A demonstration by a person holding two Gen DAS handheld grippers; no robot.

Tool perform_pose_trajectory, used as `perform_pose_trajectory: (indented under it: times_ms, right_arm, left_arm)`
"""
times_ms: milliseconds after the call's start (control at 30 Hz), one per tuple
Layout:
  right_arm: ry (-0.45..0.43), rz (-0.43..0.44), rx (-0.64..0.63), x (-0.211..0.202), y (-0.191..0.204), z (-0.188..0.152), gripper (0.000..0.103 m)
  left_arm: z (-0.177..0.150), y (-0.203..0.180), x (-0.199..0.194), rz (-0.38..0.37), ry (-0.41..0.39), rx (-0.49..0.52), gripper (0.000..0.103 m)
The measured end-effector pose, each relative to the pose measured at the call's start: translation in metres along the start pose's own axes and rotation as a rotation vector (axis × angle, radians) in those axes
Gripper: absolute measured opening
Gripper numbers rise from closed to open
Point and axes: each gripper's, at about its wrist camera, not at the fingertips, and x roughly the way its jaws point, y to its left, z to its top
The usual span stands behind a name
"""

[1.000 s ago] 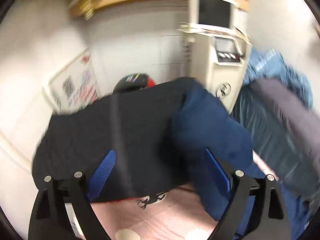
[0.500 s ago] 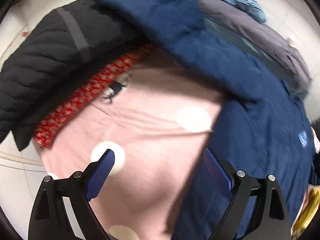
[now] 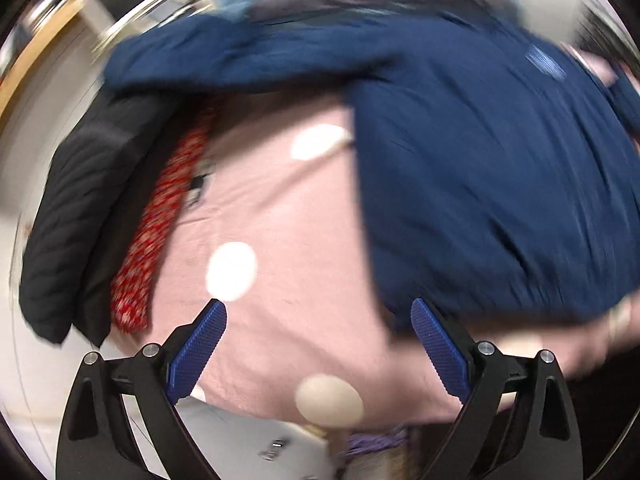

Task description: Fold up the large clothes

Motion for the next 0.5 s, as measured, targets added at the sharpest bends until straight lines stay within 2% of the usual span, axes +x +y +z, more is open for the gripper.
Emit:
perform_pose_trajectory:
  times_ms: [67,100,167,233,267,333,433,500]
  right_arm:
    - [0.014,0.046,-0.016,0.002,0.012,-0.013,0.094]
    - [0.016,0.059,-0.019,0.004,0.016,-0.023,0.094]
    - [0.03,0.095,-0.038,0.002,0.024,-0.031,0.094]
    - [0.033,0.113,-0.056,0.001,0.026,-0.032,0.094]
    - [0.041,0.126,-0.07,0.0,0.028,-0.035,0.094]
    - [0.049,0.139,-0.098,-0.002,0.029,-0.039,0.094]
    - [0.054,0.142,-0.147,-0.004,0.036,-0.046,0.094]
    - [0.053,0.124,-0.188,-0.005,0.041,-0.054,0.094]
  left_arm:
    - [-0.01,-0.028,0.002,0.042,-0.005,0.121,0.092]
    - [-0.015,-0.046,0.008,0.089,-0.014,0.189,0.092]
    - [-0.013,-0.062,0.016,0.151,-0.05,0.214,0.092]
    - [0.0,-0.067,0.022,0.182,-0.088,0.161,0.091]
    - [0.016,-0.067,0.026,0.197,-0.112,0.102,0.091]
    - [0.039,-0.06,0.028,0.198,-0.127,0.009,0.085]
    - [0.077,-0.029,0.03,0.162,-0.143,-0.169,0.079]
    - [0.098,0.005,0.039,0.142,-0.118,-0.3,0.079]
